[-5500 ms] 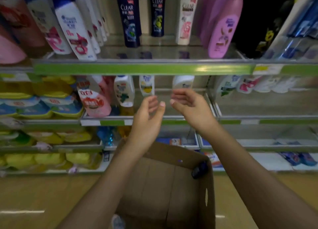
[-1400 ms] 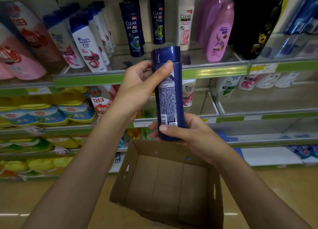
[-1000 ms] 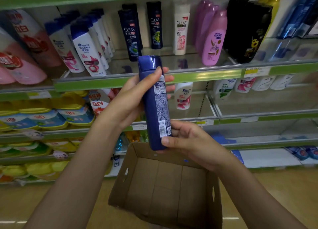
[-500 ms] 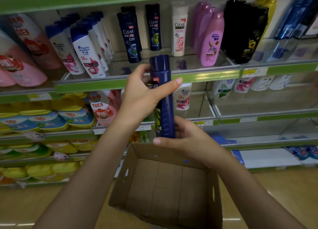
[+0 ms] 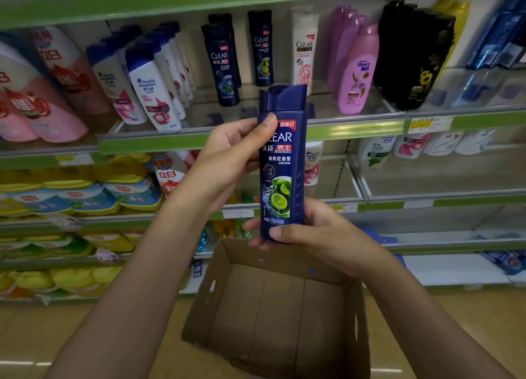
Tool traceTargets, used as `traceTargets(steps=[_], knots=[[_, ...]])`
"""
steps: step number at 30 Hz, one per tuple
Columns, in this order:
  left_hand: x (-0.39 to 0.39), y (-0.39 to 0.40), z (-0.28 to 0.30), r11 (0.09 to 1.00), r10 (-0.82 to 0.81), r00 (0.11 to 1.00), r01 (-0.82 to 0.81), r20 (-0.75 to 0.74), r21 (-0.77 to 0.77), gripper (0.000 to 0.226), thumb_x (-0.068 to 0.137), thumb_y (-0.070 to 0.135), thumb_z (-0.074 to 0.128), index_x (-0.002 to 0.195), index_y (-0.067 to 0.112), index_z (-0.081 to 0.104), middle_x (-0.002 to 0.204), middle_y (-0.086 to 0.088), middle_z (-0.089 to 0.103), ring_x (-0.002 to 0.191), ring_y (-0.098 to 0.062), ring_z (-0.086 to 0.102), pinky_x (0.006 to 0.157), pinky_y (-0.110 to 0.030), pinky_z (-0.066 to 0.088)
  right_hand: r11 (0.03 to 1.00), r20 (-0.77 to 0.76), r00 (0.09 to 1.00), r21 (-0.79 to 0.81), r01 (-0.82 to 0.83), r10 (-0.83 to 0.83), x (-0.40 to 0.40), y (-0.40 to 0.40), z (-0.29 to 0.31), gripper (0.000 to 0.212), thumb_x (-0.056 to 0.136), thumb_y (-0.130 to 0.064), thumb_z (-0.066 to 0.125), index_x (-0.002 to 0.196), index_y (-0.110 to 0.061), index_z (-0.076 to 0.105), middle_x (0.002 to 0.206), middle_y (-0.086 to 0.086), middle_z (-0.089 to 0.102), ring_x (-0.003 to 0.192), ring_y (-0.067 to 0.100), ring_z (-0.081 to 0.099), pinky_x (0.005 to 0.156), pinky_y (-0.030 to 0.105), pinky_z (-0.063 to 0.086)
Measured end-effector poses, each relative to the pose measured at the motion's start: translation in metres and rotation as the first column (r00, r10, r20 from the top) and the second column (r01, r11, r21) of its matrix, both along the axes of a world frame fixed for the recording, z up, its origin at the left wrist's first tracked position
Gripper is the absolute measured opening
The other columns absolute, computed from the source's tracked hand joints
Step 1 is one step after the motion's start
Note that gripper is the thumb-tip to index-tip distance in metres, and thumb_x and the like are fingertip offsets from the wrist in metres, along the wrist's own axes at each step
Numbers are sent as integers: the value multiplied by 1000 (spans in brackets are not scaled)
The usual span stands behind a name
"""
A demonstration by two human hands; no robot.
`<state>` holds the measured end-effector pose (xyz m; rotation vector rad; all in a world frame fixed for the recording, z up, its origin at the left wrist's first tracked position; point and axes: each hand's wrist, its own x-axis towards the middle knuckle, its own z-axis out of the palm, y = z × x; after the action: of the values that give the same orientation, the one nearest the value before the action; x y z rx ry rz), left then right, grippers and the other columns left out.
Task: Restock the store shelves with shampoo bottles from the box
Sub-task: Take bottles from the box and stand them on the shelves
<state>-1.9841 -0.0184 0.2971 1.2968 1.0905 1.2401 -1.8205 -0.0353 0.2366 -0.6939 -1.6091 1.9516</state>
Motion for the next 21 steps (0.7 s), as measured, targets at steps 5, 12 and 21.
traceTargets(steps=[5, 12, 21], knots=[[4, 1, 2, 990, 117, 993, -114, -32, 87, 32, 80, 33, 64, 103, 11, 67, 89, 0, 75, 83, -12, 70, 70, -22, 52, 996, 107, 993, 78, 37, -46, 4, 3, 3, 36, 86, -10, 66, 117, -26, 56, 113, -1, 71, 104, 14, 68, 85, 22, 55], [8, 7, 4, 965, 219, 973, -205, -73, 163, 25, 87, 26, 65, 108, 11, 66, 97, -4, 74, 92, -16, 70, 77, -26, 53, 981, 149, 981, 165, 102, -127, 10, 18, 5, 47, 72, -30, 69, 115, -35, 53, 115, -10, 68, 106, 3, 66, 89, 18, 52], [13, 17, -1, 955, 243, 967, -226, -72, 194, 17, 90, 23, 60, 107, 21, 64, 97, 4, 73, 91, -5, 69, 71, -15, 51, 951, 196, 957, 267, 156, -213, 7, 43, -4, 50, 74, -34, 72, 121, -29, 57, 115, -11, 69, 107, 2, 63, 93, 23, 51]])
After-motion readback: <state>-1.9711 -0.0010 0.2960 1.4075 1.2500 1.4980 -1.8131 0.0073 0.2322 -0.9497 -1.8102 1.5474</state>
